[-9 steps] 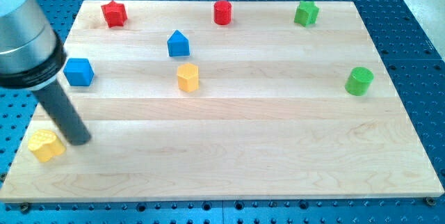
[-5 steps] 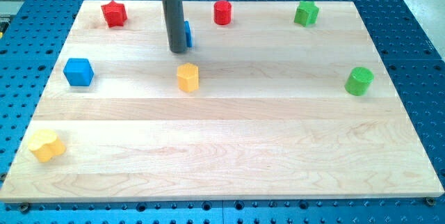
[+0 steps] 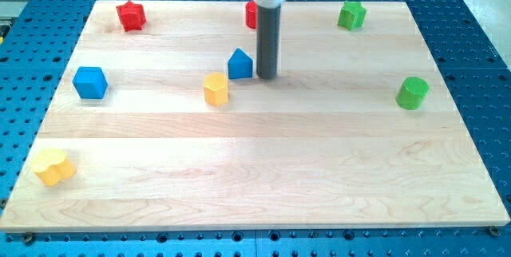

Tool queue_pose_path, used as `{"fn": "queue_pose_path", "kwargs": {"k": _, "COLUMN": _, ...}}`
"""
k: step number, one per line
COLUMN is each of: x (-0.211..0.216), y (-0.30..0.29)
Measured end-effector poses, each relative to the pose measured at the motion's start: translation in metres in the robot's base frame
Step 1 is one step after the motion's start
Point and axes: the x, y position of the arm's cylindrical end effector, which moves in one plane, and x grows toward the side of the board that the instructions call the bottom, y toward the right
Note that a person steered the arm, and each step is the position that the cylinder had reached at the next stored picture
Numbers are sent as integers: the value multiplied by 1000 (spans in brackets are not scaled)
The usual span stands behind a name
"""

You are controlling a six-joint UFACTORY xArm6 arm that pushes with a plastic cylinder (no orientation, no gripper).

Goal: Move the triangle to the bottom center of the board

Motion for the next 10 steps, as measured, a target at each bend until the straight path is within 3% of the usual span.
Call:
{"fn": "queue_pose_path", "kwargs": {"k": 2, "x": -61, "y": 7}}
{"fn": "queue_pose_path", "kwargs": {"k": 4, "x": -63, "y": -40}}
{"fn": "queue_pose_path", "kwargs": {"k": 6, "x": 18, "y": -46}}
{"fn": "queue_pose_path", "kwargs": {"k": 8, "x": 21, "y": -4}}
{"fn": "queue_pose_path", "kwargs": {"k": 10, "x": 12, "y": -17}}
